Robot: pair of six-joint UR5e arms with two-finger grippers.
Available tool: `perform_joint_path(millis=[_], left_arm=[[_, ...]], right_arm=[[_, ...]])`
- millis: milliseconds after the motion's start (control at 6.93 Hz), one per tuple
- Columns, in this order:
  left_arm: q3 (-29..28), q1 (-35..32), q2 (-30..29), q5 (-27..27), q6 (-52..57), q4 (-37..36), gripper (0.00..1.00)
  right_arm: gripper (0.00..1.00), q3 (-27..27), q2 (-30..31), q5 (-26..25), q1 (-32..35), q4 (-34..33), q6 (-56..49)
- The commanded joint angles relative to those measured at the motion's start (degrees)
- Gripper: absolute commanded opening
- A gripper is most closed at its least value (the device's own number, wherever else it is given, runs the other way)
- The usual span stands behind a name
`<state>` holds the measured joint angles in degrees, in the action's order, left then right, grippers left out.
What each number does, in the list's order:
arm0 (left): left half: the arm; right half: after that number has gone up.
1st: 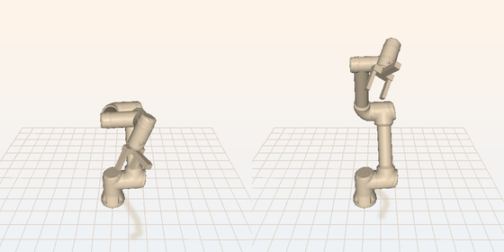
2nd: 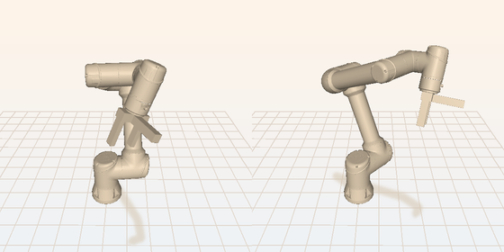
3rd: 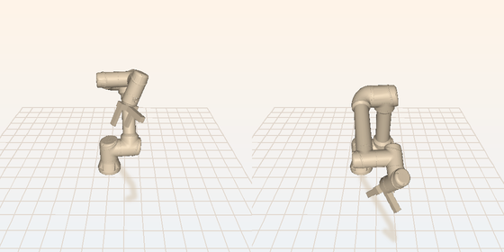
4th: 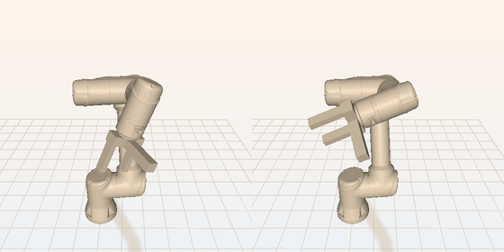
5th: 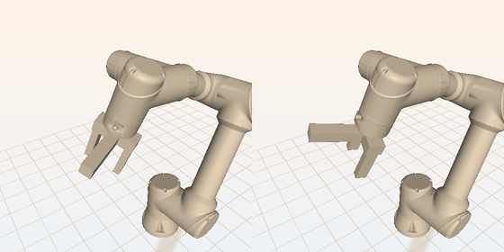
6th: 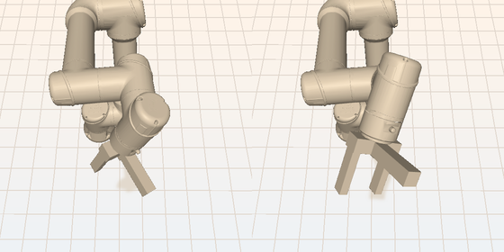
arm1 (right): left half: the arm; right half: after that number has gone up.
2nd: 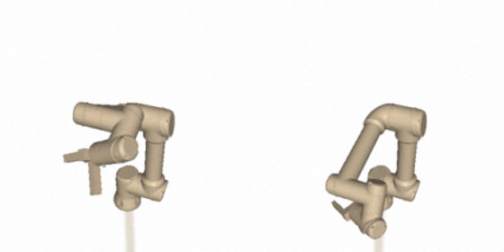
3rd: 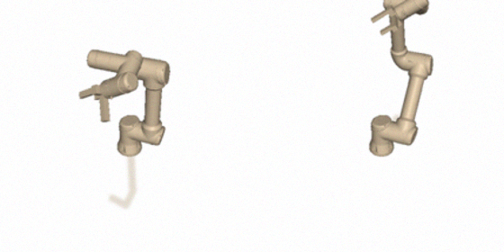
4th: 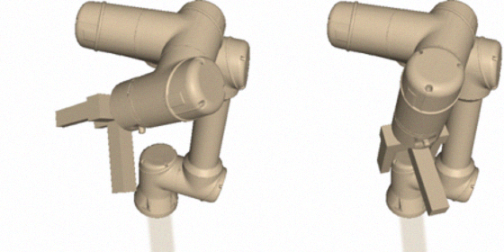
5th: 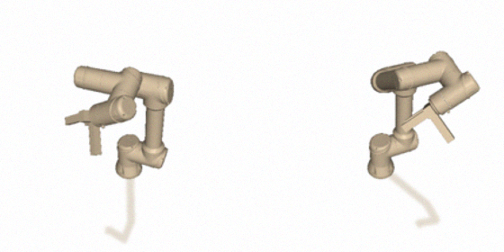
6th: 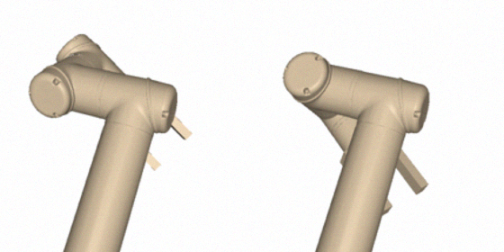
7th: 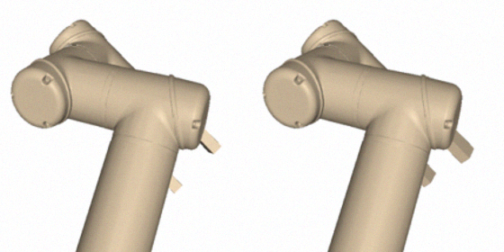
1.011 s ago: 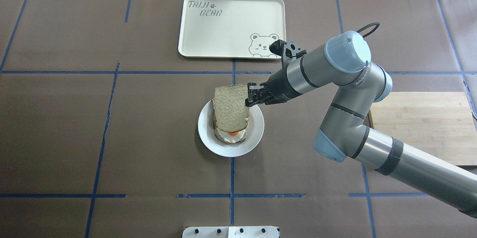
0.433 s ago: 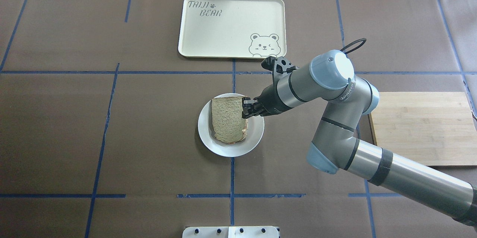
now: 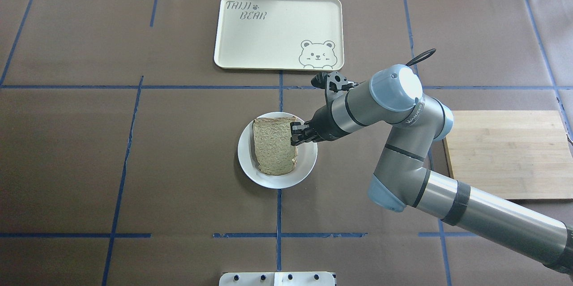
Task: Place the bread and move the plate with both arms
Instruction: 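Lower the bread onto the egg toast and open the right gripper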
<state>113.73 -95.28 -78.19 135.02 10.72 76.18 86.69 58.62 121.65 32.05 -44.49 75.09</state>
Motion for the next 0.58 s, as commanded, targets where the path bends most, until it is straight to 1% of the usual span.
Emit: perform_joint_path(millis=[0, 144, 433], left_arm=[[0.0, -0.1, 0.0, 0.1, 0.0, 0.0, 1.0], [0.0, 0.0, 0.0, 0.1, 0.0, 0.0, 1.0], [0.5, -0.1, 0.0, 0.0, 0.0, -0.1, 1.0]], right_arm=[[0.01, -0.1, 0.3, 0.0, 0.3, -0.2, -2.4], [0.02, -1.2, 0.1, 0.1, 0.4, -0.1, -3.5], [0.02, -1.7, -0.1, -0.2, 0.4, -0.1, -3.4]])
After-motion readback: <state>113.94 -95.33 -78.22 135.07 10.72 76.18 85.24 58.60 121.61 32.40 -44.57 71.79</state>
